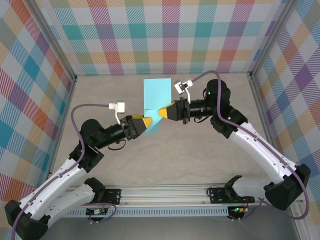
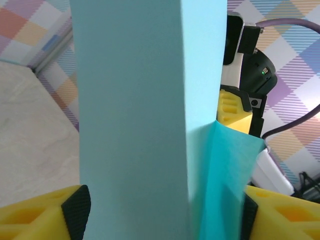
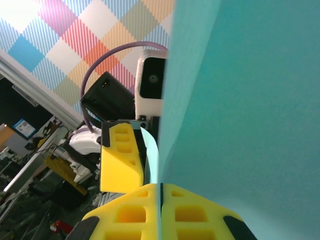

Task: Fold a paper plane with a square sheet of paper (fold left side to right side)
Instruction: Turn over the paper at the center of the table.

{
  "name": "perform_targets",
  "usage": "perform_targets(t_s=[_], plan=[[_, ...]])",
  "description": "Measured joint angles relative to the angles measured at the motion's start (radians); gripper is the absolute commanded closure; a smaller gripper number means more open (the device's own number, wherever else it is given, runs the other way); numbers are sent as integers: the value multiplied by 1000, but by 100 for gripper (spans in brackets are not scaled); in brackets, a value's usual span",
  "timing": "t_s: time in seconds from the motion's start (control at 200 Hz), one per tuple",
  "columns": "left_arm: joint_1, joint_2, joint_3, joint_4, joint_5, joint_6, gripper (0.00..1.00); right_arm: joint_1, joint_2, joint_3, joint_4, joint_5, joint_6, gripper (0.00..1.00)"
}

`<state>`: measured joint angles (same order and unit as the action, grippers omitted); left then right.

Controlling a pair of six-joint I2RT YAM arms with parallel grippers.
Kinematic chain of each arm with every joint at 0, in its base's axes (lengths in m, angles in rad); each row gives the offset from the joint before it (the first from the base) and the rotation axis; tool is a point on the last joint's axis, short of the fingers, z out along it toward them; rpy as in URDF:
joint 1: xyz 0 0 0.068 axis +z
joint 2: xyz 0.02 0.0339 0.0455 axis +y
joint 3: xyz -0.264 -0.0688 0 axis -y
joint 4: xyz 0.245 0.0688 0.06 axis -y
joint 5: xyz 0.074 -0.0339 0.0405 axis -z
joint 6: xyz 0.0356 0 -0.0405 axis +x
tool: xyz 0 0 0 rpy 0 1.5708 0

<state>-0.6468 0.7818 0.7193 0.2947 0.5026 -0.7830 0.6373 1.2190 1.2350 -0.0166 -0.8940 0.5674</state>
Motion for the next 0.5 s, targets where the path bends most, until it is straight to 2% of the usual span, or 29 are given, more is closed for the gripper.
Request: perform_targets(t_s=[0.1, 0.295, 0.5], plan=[[-14, 8, 0, 4, 5, 15, 57, 7, 8, 5, -7, -8, -1, 96], [-32, -9, 2, 5, 5, 44, 79, 7, 18, 5, -9, -8, 0, 90], [-39, -38, 2, 3, -2, 61, 92, 7, 18, 12, -47, 6, -11, 73]])
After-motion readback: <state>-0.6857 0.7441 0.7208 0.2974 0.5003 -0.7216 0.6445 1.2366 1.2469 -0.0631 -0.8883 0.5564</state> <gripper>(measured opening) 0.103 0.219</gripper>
